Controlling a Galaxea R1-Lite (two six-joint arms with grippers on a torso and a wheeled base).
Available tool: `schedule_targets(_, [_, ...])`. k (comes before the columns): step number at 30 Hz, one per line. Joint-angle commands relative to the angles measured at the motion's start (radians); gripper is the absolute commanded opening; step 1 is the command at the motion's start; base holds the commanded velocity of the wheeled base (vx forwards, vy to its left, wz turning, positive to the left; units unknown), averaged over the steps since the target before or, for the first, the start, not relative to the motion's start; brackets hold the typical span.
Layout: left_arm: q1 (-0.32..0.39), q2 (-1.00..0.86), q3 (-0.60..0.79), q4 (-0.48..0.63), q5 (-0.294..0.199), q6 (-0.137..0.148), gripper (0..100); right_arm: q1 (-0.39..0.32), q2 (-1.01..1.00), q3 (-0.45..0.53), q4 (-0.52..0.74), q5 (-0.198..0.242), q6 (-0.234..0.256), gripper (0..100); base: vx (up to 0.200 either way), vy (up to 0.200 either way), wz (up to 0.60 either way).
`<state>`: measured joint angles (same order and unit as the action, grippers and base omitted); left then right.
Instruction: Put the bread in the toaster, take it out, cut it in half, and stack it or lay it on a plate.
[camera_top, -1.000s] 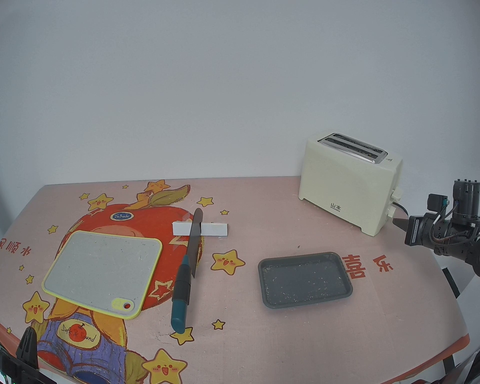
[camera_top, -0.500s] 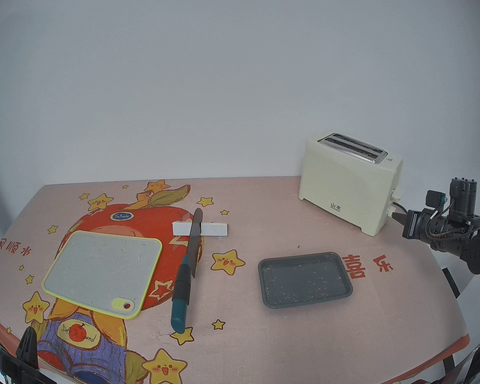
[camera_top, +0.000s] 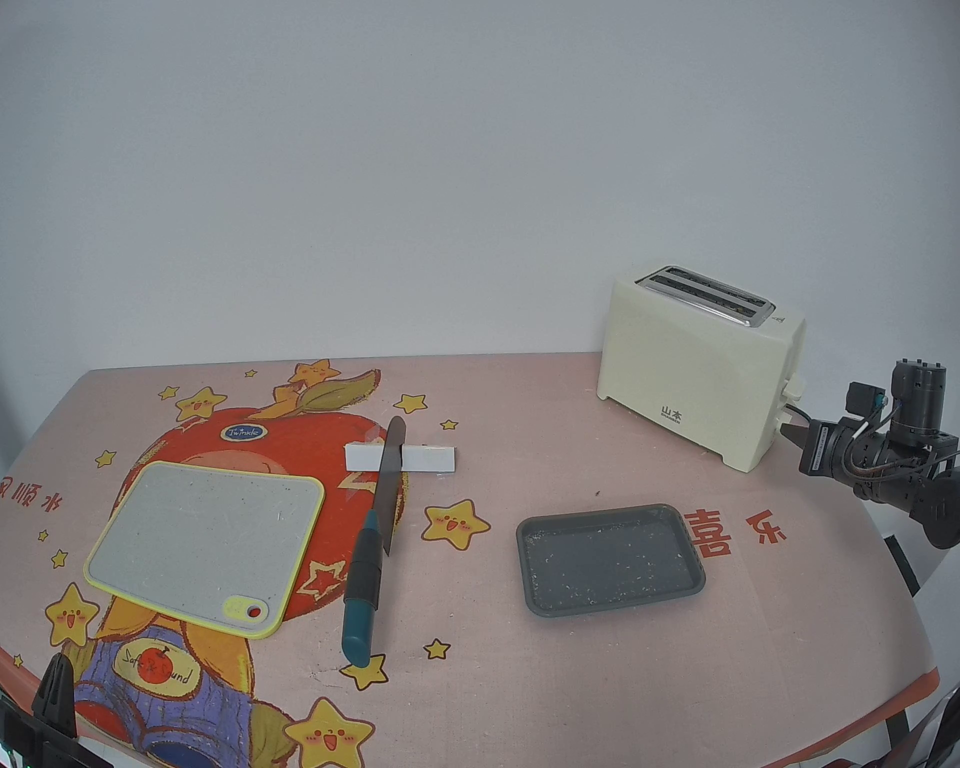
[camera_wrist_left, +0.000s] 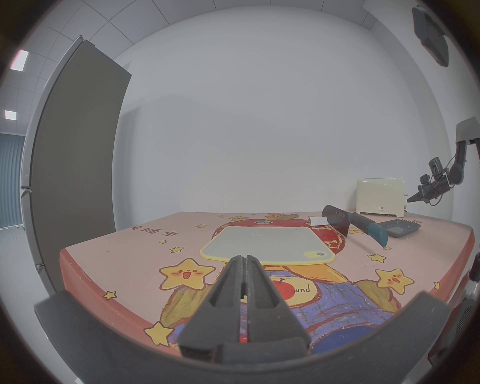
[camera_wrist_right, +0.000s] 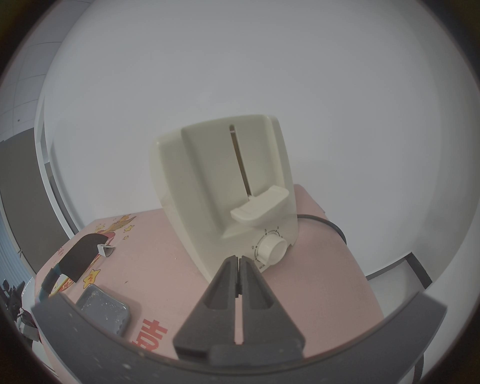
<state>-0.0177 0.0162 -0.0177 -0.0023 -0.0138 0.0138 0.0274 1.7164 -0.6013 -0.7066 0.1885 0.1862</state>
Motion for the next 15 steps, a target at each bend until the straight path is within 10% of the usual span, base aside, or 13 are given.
schedule_targets(1, [-0.001,-0.001,0.018,-0.001,0.0,0.0,0,0.0,0.003,-0.002,-0.001,0.002,-0.001,0,0.0,0.0,0.0])
schedule_targets(15, [0.001,-0.001,0.018,0.001,0.0,0.0,0,-0.008,0.012,-0.012,-0.001,0.002,0.001,0,0.0,0.0,0.0])
